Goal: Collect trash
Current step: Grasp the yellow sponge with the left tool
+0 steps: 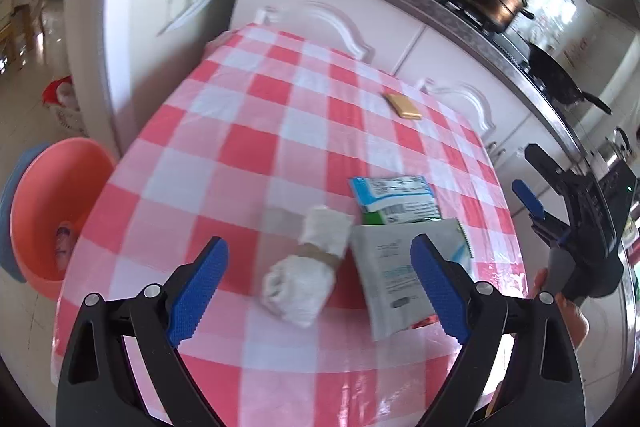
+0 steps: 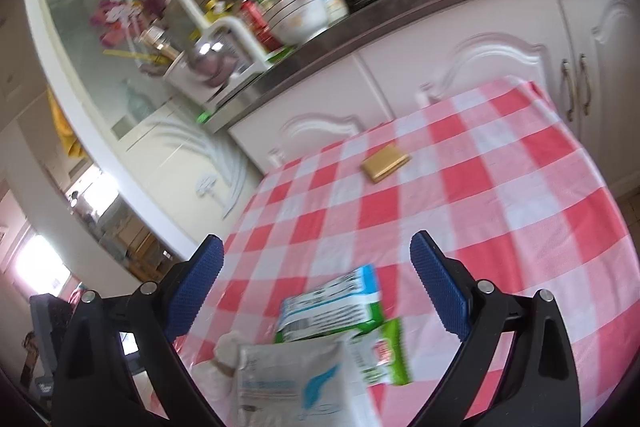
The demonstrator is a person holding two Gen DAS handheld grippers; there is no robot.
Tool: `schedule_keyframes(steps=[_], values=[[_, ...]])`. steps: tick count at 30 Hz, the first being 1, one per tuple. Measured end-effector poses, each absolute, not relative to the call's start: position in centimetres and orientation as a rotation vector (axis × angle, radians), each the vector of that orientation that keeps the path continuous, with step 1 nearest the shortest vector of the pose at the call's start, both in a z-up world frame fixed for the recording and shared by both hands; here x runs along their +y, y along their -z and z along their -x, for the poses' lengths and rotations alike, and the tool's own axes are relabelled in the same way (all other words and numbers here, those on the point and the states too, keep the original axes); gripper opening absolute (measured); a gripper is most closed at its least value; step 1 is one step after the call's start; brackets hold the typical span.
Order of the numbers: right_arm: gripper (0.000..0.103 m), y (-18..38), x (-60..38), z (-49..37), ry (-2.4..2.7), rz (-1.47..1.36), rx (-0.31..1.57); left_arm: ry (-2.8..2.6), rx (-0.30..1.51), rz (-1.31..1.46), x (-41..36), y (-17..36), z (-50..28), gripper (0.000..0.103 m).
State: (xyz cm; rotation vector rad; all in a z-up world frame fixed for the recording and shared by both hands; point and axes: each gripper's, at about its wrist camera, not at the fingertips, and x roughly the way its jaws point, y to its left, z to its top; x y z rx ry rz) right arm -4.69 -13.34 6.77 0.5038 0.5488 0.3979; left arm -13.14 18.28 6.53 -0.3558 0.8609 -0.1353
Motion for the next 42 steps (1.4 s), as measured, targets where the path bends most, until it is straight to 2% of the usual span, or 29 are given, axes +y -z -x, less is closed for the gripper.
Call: schedule_keyframes(steps=[10,19,29,42], values=[[0.095,-4.4,-19.2,2.9,-0.363,-0.628,0.563,0.237,0.847,0.175,12.1,-8.7,8.2,0.091],[0.095,-3.0,-22.1,2.1,-0.362,-0.721,0.548,0.430,0.808,-0.105,3.8,-10.5,-1.5,0.091],[0.095,-2.2,-21.4,1.2,-0.389,-0.712,0.568,0.423,0.910,-0.242,-0.3,-4.8,-14.5,0.091],[0.095,-1.2,-20.8,0.3,-0.412,-0.732,0.604,0.458,0.951,-0.321,-2.0,-1.8,-20.9,0.091]])
